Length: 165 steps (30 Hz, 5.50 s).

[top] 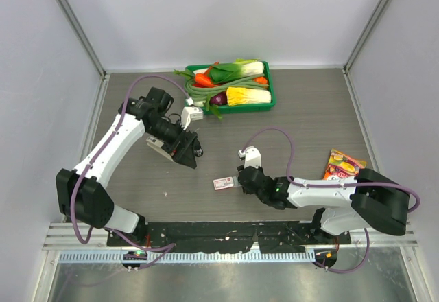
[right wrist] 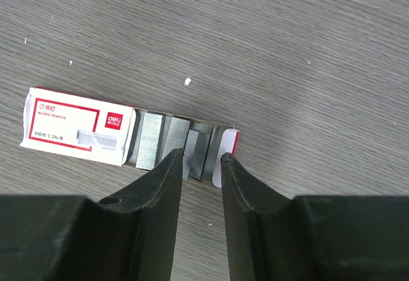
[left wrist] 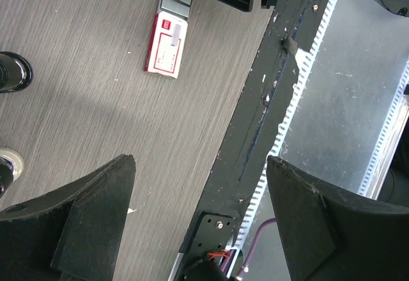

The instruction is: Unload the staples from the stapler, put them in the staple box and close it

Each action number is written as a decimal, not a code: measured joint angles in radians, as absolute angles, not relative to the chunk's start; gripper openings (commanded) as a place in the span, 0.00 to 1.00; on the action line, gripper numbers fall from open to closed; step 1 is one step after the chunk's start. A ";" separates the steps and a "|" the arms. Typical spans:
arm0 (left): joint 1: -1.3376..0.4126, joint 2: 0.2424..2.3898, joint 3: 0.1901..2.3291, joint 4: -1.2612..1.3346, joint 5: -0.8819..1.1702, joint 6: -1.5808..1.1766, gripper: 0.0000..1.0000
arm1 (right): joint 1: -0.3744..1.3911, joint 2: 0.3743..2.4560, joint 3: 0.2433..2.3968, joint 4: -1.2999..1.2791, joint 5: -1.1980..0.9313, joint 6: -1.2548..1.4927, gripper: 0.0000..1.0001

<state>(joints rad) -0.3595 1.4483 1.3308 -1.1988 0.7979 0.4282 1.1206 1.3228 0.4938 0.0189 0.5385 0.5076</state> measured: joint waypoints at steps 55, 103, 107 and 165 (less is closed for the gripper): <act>-0.749 1.771 1.118 -0.750 0.279 0.355 0.56 | 0.986 1.244 0.376 0.129 0.345 0.564 0.18; -0.793 1.818 1.174 -0.722 0.231 0.324 0.55 | 1.027 1.438 0.452 0.308 0.248 0.609 0.13; -0.793 1.818 1.174 -0.722 0.231 0.326 0.55 | 1.035 1.441 0.455 0.310 0.249 0.609 0.20; -0.793 1.802 1.155 -0.702 0.236 0.330 0.53 | 1.045 1.397 0.419 0.333 0.239 0.612 0.47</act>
<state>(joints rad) -0.7929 1.8015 1.1549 -0.7025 0.2356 0.3298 1.0454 1.3968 0.4194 0.3332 0.2394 0.6125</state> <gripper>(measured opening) 0.534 0.471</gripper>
